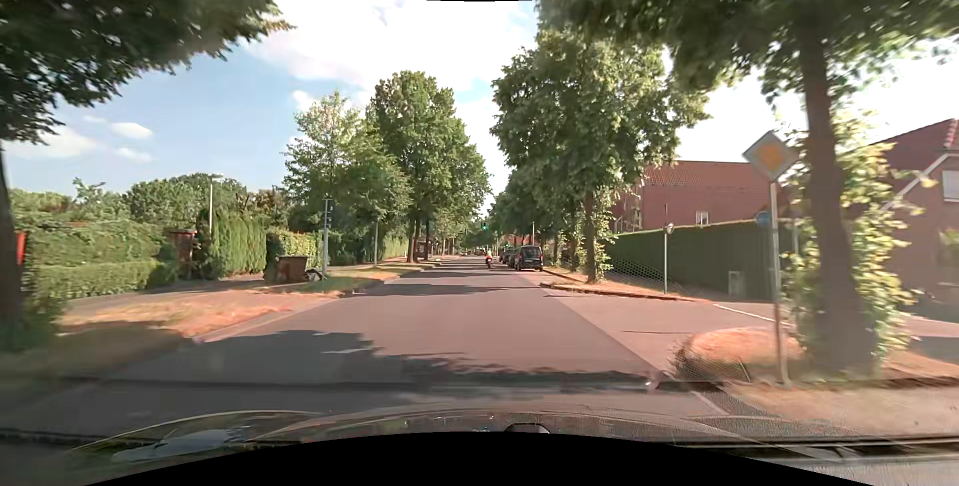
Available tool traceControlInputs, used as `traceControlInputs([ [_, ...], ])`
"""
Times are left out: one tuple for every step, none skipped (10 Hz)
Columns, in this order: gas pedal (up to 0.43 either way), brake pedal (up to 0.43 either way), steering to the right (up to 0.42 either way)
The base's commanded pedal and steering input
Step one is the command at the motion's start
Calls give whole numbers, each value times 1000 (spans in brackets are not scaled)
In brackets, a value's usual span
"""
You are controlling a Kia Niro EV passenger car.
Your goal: Follow the waypoints while adhering to traffic rules and regulations
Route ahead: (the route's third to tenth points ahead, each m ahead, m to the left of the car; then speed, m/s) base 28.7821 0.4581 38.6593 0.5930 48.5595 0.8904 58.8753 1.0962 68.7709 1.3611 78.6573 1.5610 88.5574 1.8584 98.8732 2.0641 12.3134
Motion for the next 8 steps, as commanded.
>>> traceControlInputs([
  [220, 0, -1],
  [220, 0, -1],
  [220, 0, -1],
  [209, 0, -1],
  [209, 0, -2],
  [209, 0, -2],
  [209, 0, -2],
  [209, 0, -2],
])
